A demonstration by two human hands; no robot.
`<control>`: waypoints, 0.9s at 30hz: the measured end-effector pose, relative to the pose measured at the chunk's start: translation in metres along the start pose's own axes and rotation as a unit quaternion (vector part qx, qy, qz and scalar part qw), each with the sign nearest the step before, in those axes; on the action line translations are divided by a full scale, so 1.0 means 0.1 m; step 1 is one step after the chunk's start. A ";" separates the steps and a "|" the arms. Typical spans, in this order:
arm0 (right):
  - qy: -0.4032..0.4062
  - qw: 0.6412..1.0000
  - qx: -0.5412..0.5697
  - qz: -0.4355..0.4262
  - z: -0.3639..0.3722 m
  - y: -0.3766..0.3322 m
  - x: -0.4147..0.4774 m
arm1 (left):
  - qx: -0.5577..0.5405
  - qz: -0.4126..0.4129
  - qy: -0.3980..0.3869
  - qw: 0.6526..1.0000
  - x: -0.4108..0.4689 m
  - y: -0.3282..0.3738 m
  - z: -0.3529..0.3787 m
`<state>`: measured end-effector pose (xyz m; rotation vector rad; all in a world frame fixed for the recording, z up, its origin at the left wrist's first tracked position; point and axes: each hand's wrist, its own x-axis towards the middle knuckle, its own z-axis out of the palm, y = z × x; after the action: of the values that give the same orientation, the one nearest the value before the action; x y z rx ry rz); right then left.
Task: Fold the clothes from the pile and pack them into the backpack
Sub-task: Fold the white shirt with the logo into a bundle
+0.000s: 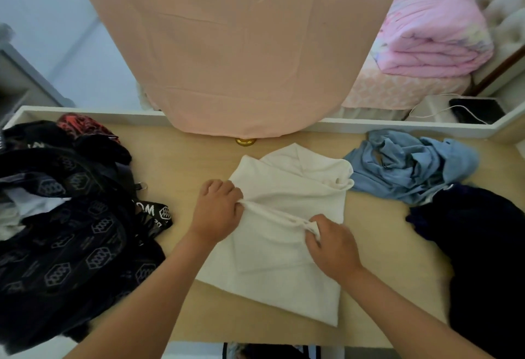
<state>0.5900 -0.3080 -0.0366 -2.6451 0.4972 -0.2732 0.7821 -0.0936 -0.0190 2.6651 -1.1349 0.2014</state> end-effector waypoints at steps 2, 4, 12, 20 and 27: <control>0.019 0.997 -0.070 0.020 0.02 0.01 0.10 | 0.016 -0.051 -0.010 0.999 0.05 0.07 0.04; -0.039 0.984 -0.169 0.042 0.08 0.07 0.14 | 0.018 -0.091 -0.077 0.993 -0.02 0.14 0.15; -0.239 0.958 -0.141 -0.073 0.29 0.19 -0.34 | 0.009 -0.085 -0.217 0.972 -1.19 0.17 0.53; -0.260 0.956 -0.122 -0.060 0.25 -0.05 -0.41 | 0.063 -0.031 -0.245 0.967 -1.12 -0.36 0.47; -0.276 0.952 0.052 -0.121 0.30 -0.47 -0.42 | 0.067 -0.167 -0.250 0.951 -0.74 0.00 0.04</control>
<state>0.5732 -0.2409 -0.0467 -2.5201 -0.0255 0.3579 0.7317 -0.0436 -0.0392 3.0731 -0.7777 -0.5015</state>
